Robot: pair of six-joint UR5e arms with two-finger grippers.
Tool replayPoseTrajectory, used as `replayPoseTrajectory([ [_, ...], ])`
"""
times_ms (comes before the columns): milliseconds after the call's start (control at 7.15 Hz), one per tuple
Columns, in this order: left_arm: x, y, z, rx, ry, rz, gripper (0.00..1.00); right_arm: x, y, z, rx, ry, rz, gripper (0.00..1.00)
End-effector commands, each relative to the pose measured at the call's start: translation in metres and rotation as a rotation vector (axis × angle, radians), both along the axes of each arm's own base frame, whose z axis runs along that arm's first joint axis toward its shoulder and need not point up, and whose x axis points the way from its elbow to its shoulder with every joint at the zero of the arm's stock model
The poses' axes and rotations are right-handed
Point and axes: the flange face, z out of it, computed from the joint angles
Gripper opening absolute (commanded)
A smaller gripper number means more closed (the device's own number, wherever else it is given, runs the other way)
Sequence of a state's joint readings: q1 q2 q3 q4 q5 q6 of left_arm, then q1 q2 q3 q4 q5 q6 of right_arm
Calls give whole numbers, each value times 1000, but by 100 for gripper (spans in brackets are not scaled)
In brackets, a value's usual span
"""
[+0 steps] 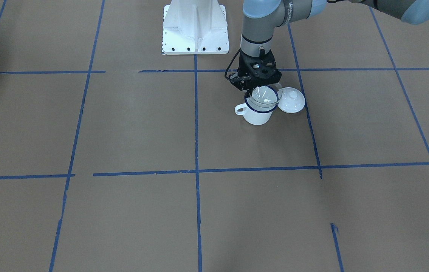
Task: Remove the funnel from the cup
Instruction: 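Close the left gripper on the funnel and lift it out of the mug, then carry the funnel with the left gripper farther from the robot and lower it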
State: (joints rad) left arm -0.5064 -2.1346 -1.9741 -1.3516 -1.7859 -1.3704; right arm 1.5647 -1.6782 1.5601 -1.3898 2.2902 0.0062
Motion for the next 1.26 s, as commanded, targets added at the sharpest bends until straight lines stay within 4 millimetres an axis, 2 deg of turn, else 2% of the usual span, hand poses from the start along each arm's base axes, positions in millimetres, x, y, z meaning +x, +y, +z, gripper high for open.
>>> replayPoseTrajectory([
  [0, -59, 3, -46, 19, 34, -47, 0, 0, 0, 0, 0, 0, 0, 100],
  [140, -105, -21, -65, 36, 82, -144, 0, 0, 0, 0, 0, 0, 0, 100],
  [280, -121, -34, -70, -19, 153, -269, 0, 0, 0, 0, 0, 0, 0, 100],
  [420, -130, -55, -74, 12, 238, -423, 0, 0, 0, 0, 0, 0, 0, 100],
  [699, -107, -108, -50, -47, 425, -749, 0, 0, 0, 0, 0, 0, 0, 100],
  [839, -95, -134, -36, -23, 550, -875, 0, 0, 0, 0, 0, 0, 0, 100],
  [979, -75, -161, -4, -48, 637, -982, 0, 0, 0, 0, 0, 0, 0, 100],
  [1119, -53, -185, 39, -44, 639, -1040, 0, 0, 0, 0, 0, 0, 0, 100],
])
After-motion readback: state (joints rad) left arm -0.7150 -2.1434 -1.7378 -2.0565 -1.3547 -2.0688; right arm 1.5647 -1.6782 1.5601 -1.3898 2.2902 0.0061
